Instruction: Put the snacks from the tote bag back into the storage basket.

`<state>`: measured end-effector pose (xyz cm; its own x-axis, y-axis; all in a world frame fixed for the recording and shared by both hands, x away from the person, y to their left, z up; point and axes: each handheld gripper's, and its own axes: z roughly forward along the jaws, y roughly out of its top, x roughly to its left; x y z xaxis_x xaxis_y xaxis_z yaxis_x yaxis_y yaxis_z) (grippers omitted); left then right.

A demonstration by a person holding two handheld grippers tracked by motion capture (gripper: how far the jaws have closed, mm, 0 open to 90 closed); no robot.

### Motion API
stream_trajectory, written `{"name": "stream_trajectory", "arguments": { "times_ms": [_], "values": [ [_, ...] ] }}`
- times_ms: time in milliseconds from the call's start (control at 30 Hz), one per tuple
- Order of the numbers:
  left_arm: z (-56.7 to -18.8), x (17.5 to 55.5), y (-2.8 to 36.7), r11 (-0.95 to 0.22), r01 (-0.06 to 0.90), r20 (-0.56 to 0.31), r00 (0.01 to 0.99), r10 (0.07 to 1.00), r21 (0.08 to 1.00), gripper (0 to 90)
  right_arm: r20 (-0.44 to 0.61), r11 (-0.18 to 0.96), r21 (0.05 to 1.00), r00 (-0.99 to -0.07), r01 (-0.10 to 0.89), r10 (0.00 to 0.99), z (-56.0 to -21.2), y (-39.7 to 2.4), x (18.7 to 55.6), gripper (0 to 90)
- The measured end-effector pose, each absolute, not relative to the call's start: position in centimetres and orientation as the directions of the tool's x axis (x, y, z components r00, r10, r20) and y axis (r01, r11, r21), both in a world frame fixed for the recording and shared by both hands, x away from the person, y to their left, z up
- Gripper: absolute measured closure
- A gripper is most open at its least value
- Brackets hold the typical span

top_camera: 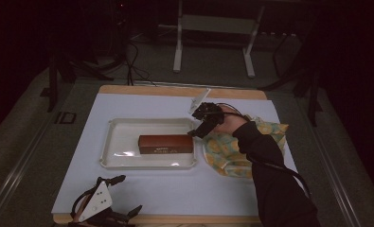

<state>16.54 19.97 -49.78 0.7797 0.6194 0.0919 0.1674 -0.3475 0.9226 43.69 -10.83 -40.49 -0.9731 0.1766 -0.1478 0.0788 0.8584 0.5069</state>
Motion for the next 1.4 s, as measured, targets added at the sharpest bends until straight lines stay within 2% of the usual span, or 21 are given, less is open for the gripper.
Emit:
{"name": "stream_trajectory", "arguments": {
  "times_ms": [200,400,933,1200,1400],
  "values": [
    [-49.8,16.5,20.0,-0.347,0.167,0.091,0.780,0.619,0.923,0.0,-0.144,0.830,0.539,-0.956,0.142,0.257,-39.9,-12.3,44.1,15.1],
    [-49.8,16.5,19.9,-0.348,0.169,0.092,0.779,0.620,0.922,0.0,-0.129,0.787,0.580,-0.930,0.212,0.346,-39.5,-14.0,44.4,10.2],
    [-49.8,16.6,19.9,-0.353,0.169,0.093,0.780,0.618,0.920,0.0,-0.141,0.646,0.689,-0.815,0.327,0.563,-39.3,-19.3,44.5,10.2],
    [-49.8,16.6,19.9,-0.352,0.170,0.092,0.780,0.619,0.920,0.0,-0.166,0.567,0.738,-0.715,0.367,0.679,-39.6,-21.9,44.2,10.2],
    [-49.8,16.6,19.9,-0.348,0.173,0.088,0.779,0.620,0.921,0.0,-0.163,0.548,0.740,-0.687,0.390,0.708,-40.5,-23.5,43.7,10.2]
  ]
}}
